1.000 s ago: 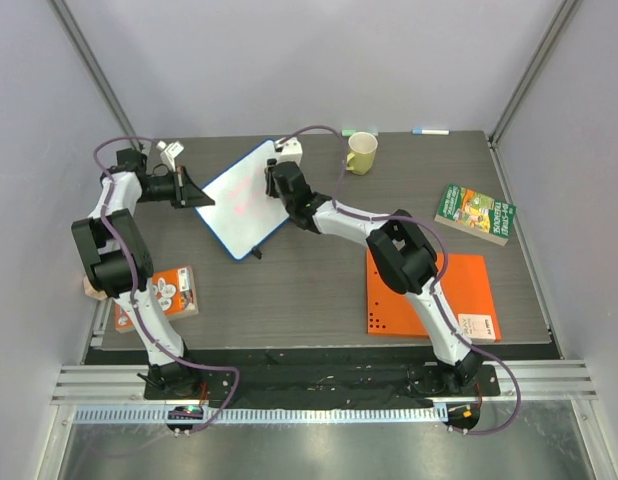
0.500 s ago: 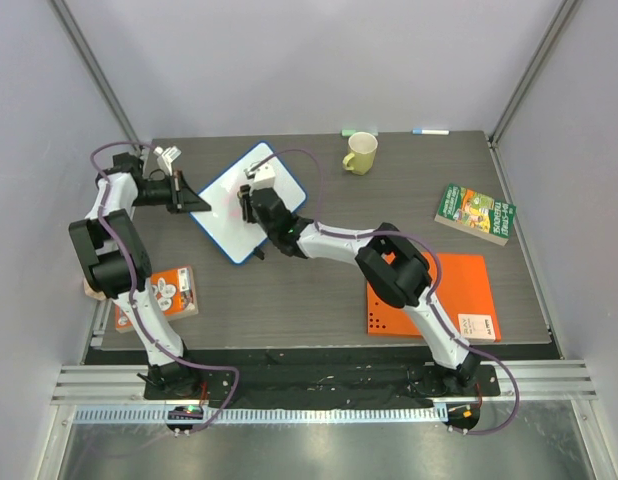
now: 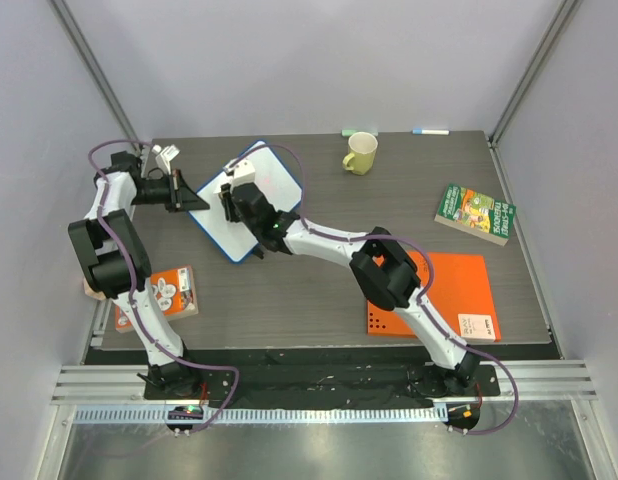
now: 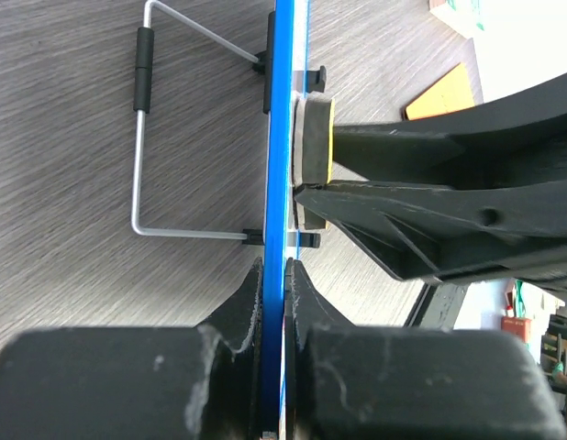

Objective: Erase the whiteboard

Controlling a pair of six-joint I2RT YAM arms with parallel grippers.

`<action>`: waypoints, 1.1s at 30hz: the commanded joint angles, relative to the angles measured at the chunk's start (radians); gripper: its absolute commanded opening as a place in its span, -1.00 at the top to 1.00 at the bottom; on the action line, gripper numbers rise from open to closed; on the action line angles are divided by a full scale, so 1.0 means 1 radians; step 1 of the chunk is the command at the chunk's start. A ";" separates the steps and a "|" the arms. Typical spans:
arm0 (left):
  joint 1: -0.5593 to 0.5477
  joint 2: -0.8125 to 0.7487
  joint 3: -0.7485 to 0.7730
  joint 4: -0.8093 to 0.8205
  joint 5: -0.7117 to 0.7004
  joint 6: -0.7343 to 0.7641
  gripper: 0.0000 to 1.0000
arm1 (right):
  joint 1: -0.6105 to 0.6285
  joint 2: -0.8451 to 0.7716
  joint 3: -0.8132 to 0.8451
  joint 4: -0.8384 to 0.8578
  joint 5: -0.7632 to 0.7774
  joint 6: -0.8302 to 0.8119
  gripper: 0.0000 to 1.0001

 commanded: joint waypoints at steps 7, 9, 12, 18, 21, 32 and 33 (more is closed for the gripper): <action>-0.050 -0.025 0.034 0.011 -0.122 0.070 1.00 | 0.012 0.179 0.236 -0.153 -0.088 0.016 0.98; -0.052 -0.029 0.035 0.011 -0.124 0.068 1.00 | 0.012 0.171 0.206 -0.191 -0.063 0.041 0.98; -0.051 -0.029 0.037 0.010 -0.118 0.062 1.00 | 0.014 0.107 0.046 -0.173 -0.026 0.081 0.97; -0.051 -0.026 0.037 -0.002 -0.096 0.063 1.00 | 0.024 -0.042 -0.353 -0.024 0.046 0.170 0.97; -0.052 -0.028 0.034 -0.010 -0.089 0.068 1.00 | 0.038 -0.045 -0.430 0.020 0.063 0.173 0.98; -0.053 -0.045 0.031 -0.045 -0.086 0.097 1.00 | 0.081 0.012 -0.176 0.190 -0.041 0.073 0.97; -0.053 -0.043 0.031 -0.056 -0.084 0.103 1.00 | 0.083 0.019 -0.133 0.201 -0.045 0.072 0.98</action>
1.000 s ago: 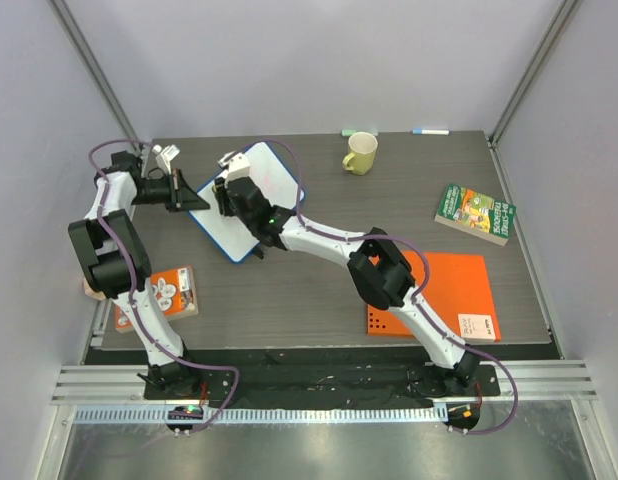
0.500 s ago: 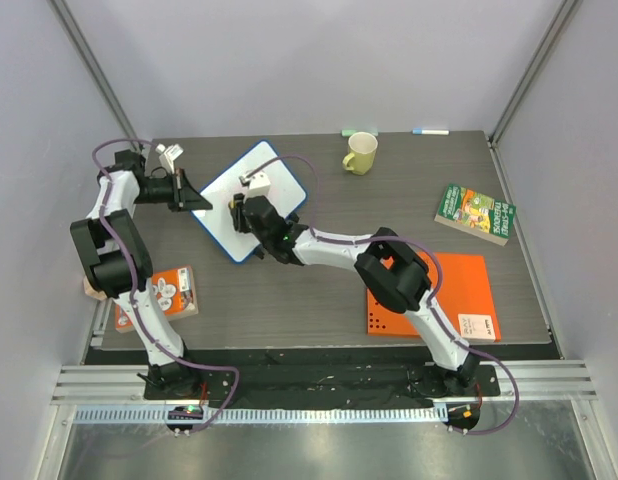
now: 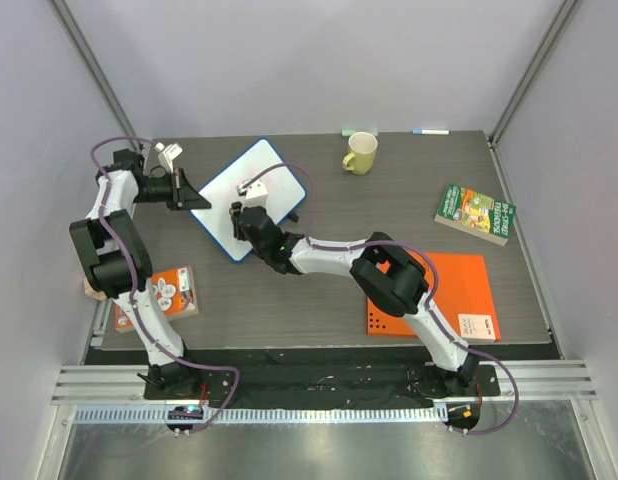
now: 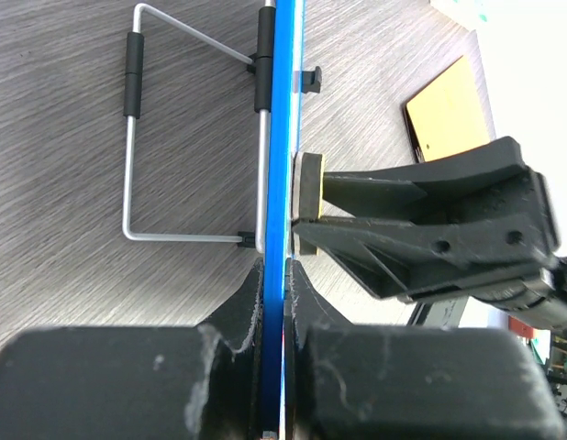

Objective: Erase the whiteboard

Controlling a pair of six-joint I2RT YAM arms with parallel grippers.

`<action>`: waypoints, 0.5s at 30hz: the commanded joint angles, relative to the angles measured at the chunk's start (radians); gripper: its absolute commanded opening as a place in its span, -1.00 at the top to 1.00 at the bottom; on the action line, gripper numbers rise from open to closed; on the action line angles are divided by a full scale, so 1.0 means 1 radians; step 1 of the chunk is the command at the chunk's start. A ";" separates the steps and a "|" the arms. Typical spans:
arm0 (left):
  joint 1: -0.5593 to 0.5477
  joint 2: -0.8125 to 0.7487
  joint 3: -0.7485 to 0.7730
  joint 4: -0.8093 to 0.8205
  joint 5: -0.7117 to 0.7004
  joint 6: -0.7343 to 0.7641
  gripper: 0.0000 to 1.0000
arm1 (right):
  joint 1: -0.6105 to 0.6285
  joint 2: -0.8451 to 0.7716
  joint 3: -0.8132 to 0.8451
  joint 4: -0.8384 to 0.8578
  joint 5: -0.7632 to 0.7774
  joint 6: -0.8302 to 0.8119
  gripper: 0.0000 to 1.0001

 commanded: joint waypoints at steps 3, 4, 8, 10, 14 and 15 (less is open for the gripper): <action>-0.038 -0.041 0.017 -0.069 -0.075 0.112 1.00 | 0.028 0.132 0.193 0.061 -0.163 -0.022 0.98; -0.038 -0.041 0.017 -0.072 -0.072 0.115 1.00 | 0.022 0.148 0.207 0.074 -0.168 -0.020 0.98; -0.039 -0.043 0.012 -0.079 -0.060 0.117 1.00 | 0.011 0.231 0.334 0.036 -0.154 -0.025 0.97; -0.041 -0.047 0.013 -0.083 -0.061 0.118 1.00 | 0.003 0.263 0.400 0.011 -0.128 -0.013 0.98; -0.041 -0.054 0.012 -0.084 -0.060 0.117 1.00 | -0.066 0.291 0.437 -0.099 -0.146 0.128 0.97; -0.039 -0.055 0.012 -0.086 -0.058 0.115 1.00 | -0.070 0.284 0.415 -0.119 -0.159 0.144 0.98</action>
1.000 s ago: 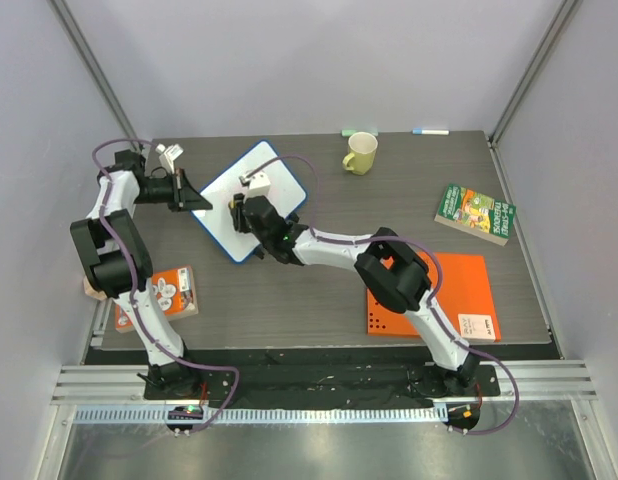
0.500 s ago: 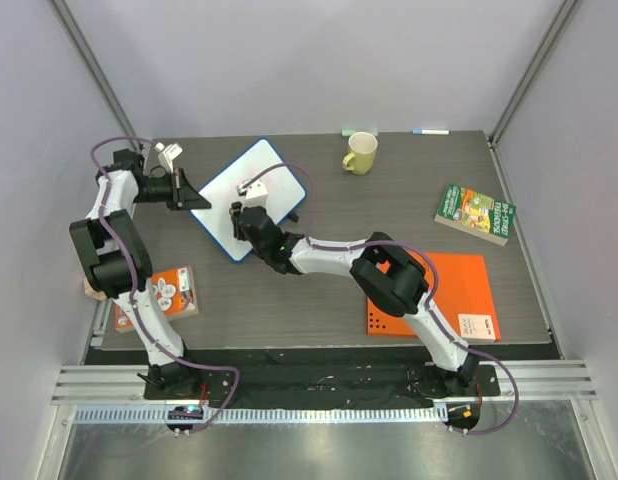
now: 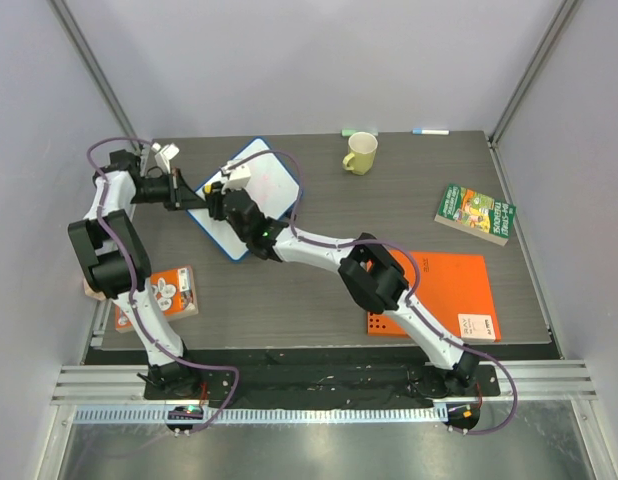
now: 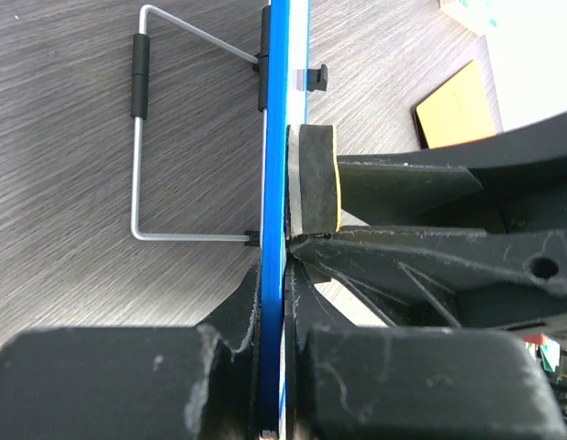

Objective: Erase the whiteboard

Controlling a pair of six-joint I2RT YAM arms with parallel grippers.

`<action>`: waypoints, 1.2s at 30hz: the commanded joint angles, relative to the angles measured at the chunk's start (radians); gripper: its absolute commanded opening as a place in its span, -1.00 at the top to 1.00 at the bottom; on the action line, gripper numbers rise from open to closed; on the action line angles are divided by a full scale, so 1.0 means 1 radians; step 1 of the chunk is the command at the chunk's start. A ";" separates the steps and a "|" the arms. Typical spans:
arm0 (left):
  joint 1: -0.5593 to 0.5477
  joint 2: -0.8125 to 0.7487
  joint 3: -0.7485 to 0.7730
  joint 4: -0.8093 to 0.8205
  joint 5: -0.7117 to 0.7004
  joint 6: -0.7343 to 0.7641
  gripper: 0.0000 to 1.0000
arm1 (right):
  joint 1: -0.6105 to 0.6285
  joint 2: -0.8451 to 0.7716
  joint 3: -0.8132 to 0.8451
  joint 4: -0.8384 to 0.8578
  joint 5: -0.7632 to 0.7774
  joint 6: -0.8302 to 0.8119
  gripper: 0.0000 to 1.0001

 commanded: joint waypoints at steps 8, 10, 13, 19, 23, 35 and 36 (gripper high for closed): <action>-0.053 -0.060 0.007 -0.086 -0.046 0.098 1.00 | -0.058 -0.085 -0.332 -0.176 0.019 0.217 0.98; -0.053 -0.064 0.007 -0.089 -0.044 0.103 1.00 | -0.055 -0.108 -0.379 -0.243 0.075 0.252 0.98; -0.053 -0.069 0.008 -0.092 -0.046 0.103 1.00 | -0.052 -0.126 -0.421 -0.279 0.126 0.290 0.98; -0.053 -0.067 0.019 -0.096 -0.041 0.096 1.00 | -0.003 -0.116 -0.427 -0.148 0.042 0.159 0.97; -0.055 -0.072 0.019 -0.103 -0.043 0.103 1.00 | 0.058 -0.125 -0.444 0.006 -0.050 0.062 0.98; -0.058 -0.069 0.015 -0.112 -0.046 0.107 1.00 | 0.011 -0.104 -0.385 0.137 -0.116 0.076 0.98; -0.058 -0.070 0.015 -0.113 -0.047 0.109 1.00 | 0.000 -0.105 -0.385 0.143 -0.113 0.076 0.97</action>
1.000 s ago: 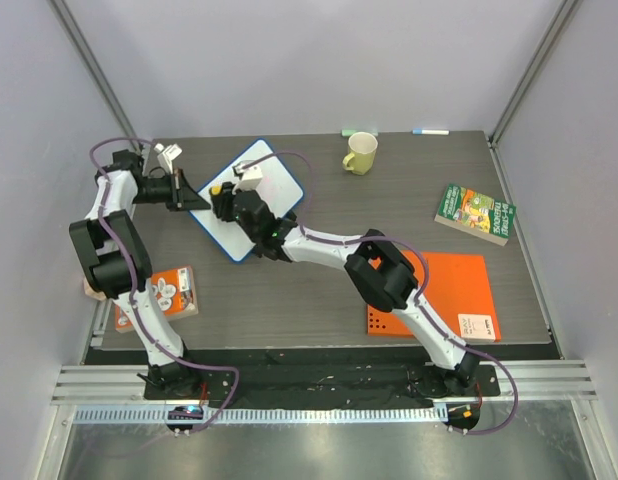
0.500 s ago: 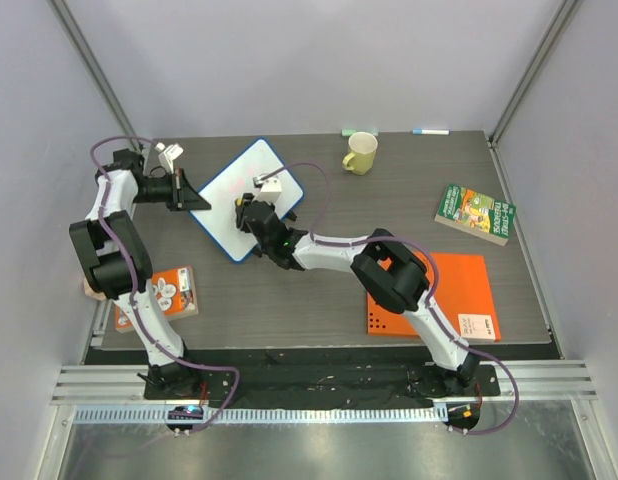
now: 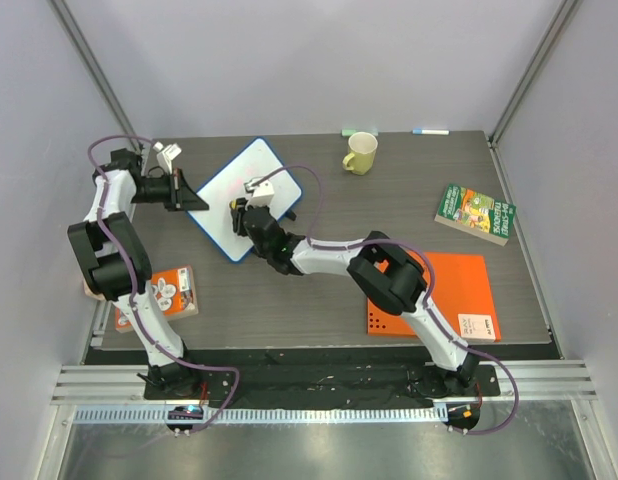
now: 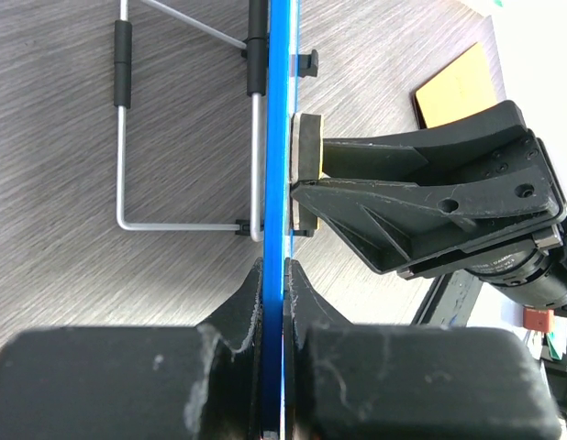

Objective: Erase the whiteboard

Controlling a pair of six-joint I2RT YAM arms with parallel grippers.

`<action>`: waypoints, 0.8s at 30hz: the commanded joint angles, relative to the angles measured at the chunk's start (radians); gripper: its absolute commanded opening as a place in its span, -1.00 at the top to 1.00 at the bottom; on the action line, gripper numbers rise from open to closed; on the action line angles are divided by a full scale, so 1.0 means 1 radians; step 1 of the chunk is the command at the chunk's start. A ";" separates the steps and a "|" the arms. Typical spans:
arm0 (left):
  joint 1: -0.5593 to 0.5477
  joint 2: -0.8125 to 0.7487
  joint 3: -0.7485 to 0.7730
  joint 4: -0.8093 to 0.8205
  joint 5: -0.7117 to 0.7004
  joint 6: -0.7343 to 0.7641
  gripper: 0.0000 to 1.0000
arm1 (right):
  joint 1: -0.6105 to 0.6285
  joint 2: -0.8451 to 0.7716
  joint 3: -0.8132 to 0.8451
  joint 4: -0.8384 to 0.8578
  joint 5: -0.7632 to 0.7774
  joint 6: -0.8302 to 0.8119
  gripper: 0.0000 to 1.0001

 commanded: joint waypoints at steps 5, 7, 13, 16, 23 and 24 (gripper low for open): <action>-0.054 -0.047 0.015 -0.072 -0.049 0.074 1.00 | -0.091 0.048 0.059 0.041 -0.190 -0.003 0.97; -0.056 -0.044 0.018 -0.078 -0.059 0.076 1.00 | -0.111 0.054 0.086 0.024 -0.190 -0.011 0.98; -0.057 -0.027 0.036 -0.138 -0.078 0.110 1.00 | -0.198 0.112 0.223 -0.068 -0.139 0.003 0.98; -0.056 -0.023 0.045 -0.165 -0.084 0.128 1.00 | -0.232 0.150 0.276 -0.132 -0.130 0.029 0.98; -0.057 -0.035 0.041 -0.191 -0.062 0.140 1.00 | -0.206 0.131 0.184 -0.174 -0.196 0.048 0.97; -0.056 -0.035 0.041 -0.193 -0.061 0.140 1.00 | -0.192 0.118 0.150 -0.145 -0.199 0.049 0.97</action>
